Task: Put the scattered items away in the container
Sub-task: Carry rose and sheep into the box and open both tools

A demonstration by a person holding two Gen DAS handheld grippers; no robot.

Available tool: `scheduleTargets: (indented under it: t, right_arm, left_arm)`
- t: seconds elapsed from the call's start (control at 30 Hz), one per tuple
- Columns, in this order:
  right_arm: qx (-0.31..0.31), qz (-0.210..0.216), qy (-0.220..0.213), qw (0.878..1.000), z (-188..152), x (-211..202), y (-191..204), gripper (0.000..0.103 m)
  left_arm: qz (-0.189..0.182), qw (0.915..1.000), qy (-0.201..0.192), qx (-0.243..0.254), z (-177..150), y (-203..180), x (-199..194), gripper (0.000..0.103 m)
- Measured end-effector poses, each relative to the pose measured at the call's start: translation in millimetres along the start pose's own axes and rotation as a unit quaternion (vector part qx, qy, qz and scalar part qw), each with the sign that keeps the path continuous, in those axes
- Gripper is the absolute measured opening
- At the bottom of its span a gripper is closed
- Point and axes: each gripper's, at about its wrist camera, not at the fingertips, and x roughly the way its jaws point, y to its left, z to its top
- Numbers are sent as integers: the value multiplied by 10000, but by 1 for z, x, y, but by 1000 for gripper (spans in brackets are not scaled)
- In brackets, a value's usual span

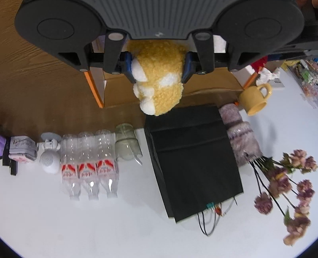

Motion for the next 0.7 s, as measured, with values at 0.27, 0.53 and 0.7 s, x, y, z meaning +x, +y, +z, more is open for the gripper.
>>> scheduleTargets:
  t: [0.27,0.53,0.7]
  right_arm:
    - [-208,-83,428,9988,-13,22,-2,53]
    - [-326,24,373,9988,-10,11,4,86]
    - [-274,50,311,9991,-7,0,4,93]
  left_arm:
    - [194,9992,359,33,-11,0,27,52]
    - [320,9995,-5,-73,-9,4,8,101]
    - [342,9990,-260,-82,-8,8,-11,103]
